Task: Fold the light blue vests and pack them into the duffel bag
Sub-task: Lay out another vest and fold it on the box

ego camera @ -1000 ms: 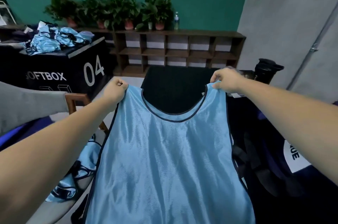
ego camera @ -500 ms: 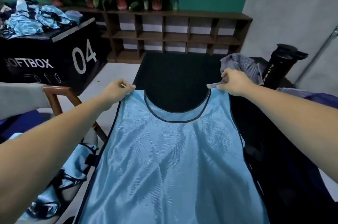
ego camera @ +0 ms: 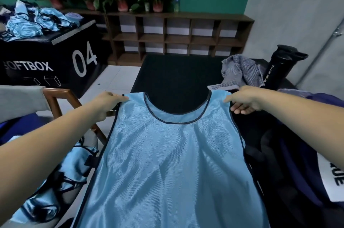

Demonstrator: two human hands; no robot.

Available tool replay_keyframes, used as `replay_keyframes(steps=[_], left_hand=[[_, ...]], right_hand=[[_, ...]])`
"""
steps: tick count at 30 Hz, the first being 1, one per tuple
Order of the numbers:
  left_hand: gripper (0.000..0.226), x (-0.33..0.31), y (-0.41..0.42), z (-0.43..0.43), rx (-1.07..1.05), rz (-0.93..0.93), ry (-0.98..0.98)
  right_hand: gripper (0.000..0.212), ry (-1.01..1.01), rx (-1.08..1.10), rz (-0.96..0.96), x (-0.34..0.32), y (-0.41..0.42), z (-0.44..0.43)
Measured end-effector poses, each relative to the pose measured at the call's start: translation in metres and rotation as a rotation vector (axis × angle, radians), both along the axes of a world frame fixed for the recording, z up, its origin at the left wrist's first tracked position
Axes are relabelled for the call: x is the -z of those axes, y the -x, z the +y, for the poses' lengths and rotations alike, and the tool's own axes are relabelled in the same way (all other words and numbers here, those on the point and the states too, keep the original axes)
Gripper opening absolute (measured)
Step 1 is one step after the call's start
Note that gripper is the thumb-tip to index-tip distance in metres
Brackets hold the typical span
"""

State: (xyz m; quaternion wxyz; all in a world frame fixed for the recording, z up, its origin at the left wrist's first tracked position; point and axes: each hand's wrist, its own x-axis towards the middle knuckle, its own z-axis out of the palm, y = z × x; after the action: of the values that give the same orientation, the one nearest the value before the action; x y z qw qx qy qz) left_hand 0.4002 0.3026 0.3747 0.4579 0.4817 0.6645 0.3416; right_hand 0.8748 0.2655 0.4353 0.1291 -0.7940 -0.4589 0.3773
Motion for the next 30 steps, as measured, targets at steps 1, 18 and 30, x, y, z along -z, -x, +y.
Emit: replay_keyframes(steps=[1,18,30], left_hand=[[0.039,-0.002,-0.001,-0.002,-0.011,-0.027,0.002],[0.025,-0.015,-0.006,0.022,-0.075,-0.193,-0.068],[0.027,-0.028,-0.024,0.055,-0.128,-0.250,-0.146]], right_hand=[[0.031,0.011,0.014,0.020,0.002,-0.001,-0.001],[0.016,-0.367,0.078,0.322,0.009,0.000,0.023],[0.039,-0.550,0.215,0.279,-0.001,-0.003,0.065]])
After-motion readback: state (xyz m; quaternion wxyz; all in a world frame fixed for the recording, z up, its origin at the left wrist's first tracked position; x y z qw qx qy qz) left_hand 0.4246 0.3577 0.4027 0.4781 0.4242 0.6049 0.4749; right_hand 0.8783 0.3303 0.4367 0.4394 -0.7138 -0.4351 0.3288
